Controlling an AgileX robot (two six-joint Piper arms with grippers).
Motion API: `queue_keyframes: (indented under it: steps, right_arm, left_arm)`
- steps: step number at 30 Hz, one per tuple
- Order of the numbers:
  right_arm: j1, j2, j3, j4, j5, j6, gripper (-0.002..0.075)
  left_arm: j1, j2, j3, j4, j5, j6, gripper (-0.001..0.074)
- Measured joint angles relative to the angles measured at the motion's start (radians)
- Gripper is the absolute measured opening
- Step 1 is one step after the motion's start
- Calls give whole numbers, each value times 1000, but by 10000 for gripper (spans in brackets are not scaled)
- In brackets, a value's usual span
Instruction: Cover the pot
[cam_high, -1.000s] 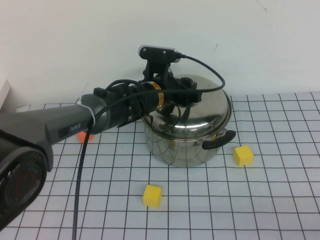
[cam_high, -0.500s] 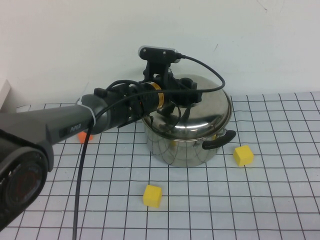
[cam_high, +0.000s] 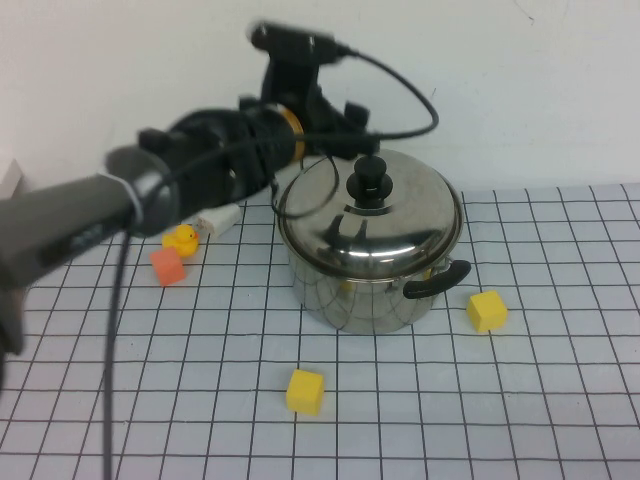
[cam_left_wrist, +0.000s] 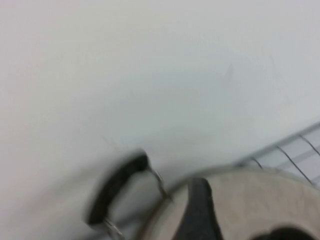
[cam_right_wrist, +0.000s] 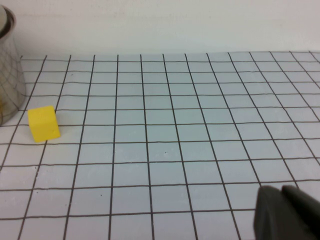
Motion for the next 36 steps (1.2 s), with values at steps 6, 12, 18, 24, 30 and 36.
queue_keyframes:
  steps: [6,12,18,24,30,36]
  right_arm:
    - [0,0,0,0,0,0,9]
    - [0,0,0,0,0,-5,9]
    - [0,0,0,0,0,0,9]
    - [0,0,0,0,0,-5,9]
    - [0,0,0,0,0,-5,9]
    - [0,0,0,0,0,0,9]
  left_arm:
    - [0,-165,0,79,130,0,325]
    - [0,-334,0,24,365,0,60]
    - [0,-479,2,-178,591,54,4]
    - [0,-629,140,-506,641,264,0]
    - [-41,-793,388,-691,593,336,0]
    - [-90,-984,648,-715,521,351,-1]
